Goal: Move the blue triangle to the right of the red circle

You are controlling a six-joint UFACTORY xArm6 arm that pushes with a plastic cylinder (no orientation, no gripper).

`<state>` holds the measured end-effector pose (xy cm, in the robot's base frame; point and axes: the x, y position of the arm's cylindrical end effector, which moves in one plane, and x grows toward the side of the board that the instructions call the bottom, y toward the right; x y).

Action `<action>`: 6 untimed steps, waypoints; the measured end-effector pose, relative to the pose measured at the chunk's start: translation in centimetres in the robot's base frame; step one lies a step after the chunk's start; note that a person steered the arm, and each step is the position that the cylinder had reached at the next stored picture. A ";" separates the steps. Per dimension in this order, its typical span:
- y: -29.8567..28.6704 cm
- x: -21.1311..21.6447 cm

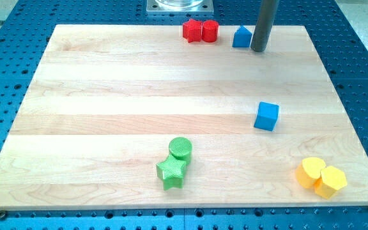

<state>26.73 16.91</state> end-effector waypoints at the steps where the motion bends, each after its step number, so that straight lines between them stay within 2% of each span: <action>1: -1.8 -0.4; 5: -5.1 -1.0; 6: 1.4 4.9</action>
